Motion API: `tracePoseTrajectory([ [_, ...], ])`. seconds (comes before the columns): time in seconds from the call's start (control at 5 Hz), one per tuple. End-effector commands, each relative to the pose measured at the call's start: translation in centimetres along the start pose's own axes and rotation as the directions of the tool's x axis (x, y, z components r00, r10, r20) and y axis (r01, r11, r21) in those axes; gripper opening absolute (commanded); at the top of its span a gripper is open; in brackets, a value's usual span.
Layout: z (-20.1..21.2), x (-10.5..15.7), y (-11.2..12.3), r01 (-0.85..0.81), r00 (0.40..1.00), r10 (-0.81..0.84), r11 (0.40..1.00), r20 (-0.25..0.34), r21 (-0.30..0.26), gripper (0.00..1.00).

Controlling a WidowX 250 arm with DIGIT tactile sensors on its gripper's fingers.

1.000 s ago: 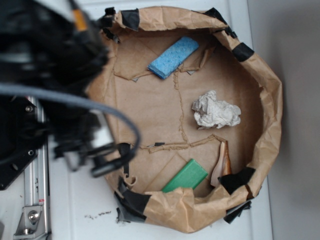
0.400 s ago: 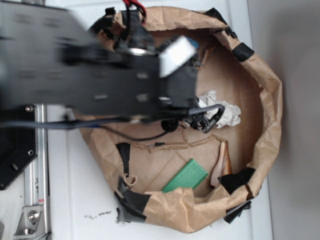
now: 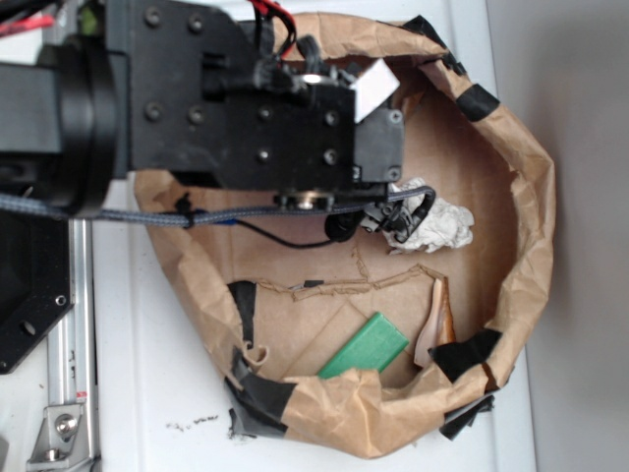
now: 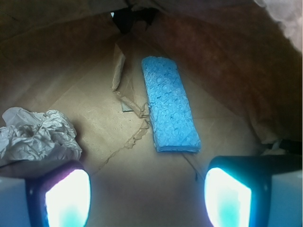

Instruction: Grab the blue sponge.

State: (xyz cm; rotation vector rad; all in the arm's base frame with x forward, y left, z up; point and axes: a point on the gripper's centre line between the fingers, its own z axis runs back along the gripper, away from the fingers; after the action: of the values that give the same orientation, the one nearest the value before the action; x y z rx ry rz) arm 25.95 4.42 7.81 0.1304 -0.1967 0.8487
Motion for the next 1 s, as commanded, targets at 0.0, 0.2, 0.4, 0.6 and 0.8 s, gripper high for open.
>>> tracePoseTrajectory([
  [0.0,-0.5,3.0,2.3,-0.052,0.995,0.052,0.999,0.081,-0.005,1.00],
  [0.2,-2.4,3.6,3.2,-0.019,0.997,0.019,1.000,0.072,-0.009,1.00],
  [0.4,-3.7,3.0,3.0,0.014,0.999,-0.015,1.000,0.036,0.010,1.00],
  [0.6,-3.8,2.9,3.2,0.030,0.999,-0.030,1.000,0.032,0.010,1.00],
  [0.8,-4.8,3.1,3.7,0.052,0.998,-0.052,0.999,0.027,0.002,1.00],
])
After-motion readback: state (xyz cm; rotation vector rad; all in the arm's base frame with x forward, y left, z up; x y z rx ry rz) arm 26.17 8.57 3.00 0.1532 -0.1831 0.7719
